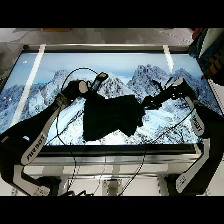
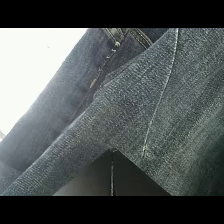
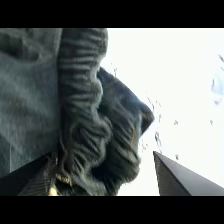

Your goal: Fold the clothes and pants, and hang the long-sleeved shirts on hangers.

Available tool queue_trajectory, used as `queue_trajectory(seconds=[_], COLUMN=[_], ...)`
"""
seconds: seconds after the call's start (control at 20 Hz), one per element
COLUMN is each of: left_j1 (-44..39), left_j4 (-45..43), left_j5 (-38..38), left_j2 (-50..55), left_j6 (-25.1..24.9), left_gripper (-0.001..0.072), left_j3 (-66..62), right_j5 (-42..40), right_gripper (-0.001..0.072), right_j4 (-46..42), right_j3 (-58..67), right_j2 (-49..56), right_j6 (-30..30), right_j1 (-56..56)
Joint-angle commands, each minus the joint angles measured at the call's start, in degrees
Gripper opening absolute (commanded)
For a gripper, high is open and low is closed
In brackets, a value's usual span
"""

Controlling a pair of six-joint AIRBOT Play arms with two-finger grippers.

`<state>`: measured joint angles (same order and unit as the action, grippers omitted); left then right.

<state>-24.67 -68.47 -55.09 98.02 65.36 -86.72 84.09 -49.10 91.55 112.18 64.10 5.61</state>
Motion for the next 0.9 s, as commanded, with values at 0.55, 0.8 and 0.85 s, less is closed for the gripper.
queue_trajectory(seconds=[0.55, 0.8, 0.85], left_j1=[-0.28, -4.24, -5.29], left_j4=[3.65, 5.53, 5.53], left_j5=[-0.17, 5.51, 7.56], left_j2=[0.28, 1.33, 1.33], left_j6=[0.28, 0.26, 0.26], left_gripper=[0.0017, 0.0017, 0.0017], left_j3=[-0.02, -0.02, -0.02], right_j5=[-0.72, 11.80, 12.28], right_gripper=[0.0682, 0.0510, 0.0511], right_j4=[-0.72, -0.20, -0.15], right_j3=[-1.44, -0.85, -0.85], right_j2=[-0.59, -1.29, -1.62], right_j6=[-6.75, -8.96, -9.42], right_j1=[-8.00, -2.84, -2.16])
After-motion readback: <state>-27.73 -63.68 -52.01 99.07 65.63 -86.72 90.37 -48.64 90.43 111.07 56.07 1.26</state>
